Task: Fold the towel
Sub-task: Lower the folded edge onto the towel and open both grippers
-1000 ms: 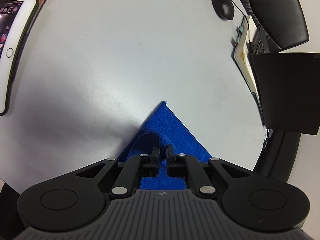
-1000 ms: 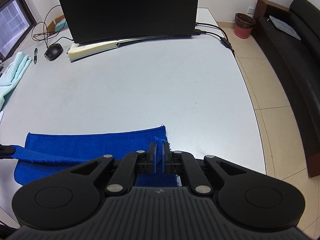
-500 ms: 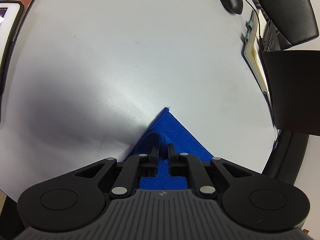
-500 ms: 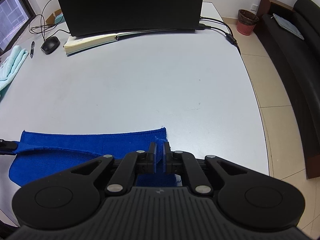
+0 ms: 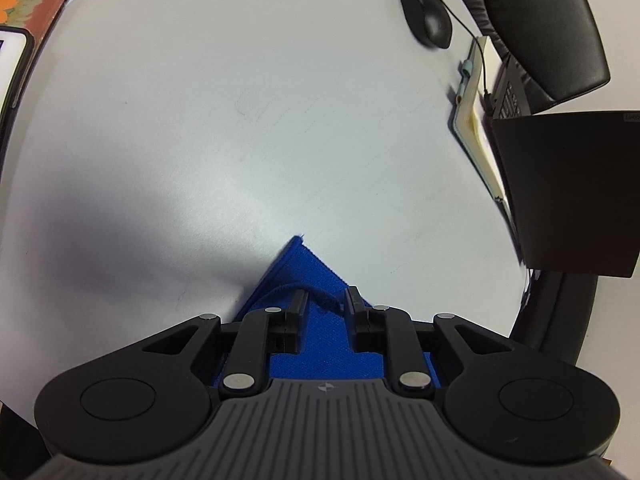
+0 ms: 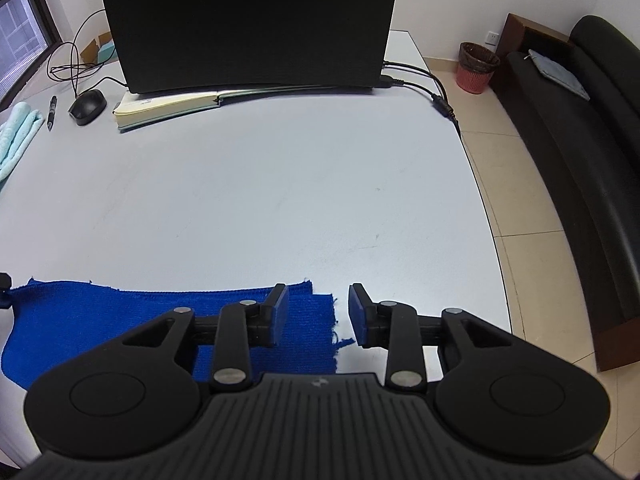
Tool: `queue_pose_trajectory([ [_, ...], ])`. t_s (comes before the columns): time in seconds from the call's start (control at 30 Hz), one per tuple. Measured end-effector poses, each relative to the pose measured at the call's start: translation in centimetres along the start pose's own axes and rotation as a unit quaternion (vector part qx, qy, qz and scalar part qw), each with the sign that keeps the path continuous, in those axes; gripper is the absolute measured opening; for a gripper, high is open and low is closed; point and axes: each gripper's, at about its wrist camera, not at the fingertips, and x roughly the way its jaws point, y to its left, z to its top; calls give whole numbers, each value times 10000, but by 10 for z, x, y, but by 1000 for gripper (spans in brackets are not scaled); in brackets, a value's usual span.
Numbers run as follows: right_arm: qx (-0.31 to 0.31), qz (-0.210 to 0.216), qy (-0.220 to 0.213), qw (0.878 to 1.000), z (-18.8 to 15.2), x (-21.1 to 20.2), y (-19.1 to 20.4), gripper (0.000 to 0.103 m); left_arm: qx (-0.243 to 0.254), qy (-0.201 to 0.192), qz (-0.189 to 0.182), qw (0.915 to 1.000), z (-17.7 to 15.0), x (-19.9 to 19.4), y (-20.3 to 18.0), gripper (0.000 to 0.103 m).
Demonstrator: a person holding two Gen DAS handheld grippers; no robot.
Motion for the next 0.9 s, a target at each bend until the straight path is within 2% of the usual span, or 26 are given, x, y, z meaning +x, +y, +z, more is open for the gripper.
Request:
queue_pose_trajectory([
  [0.27,92,30,35,9999,-6,-5,-4,34,91,-135,-229,9996,0,-7,-8,40],
  [0.6,186,67,42,9998,-11,-9,-6,34,350,0,-157,9993,-6,-7,-14,40],
  [0.9,226,129,122,9996,-18,-11,-7,34,746,148,97,9971,-16,-5,-16,40],
])
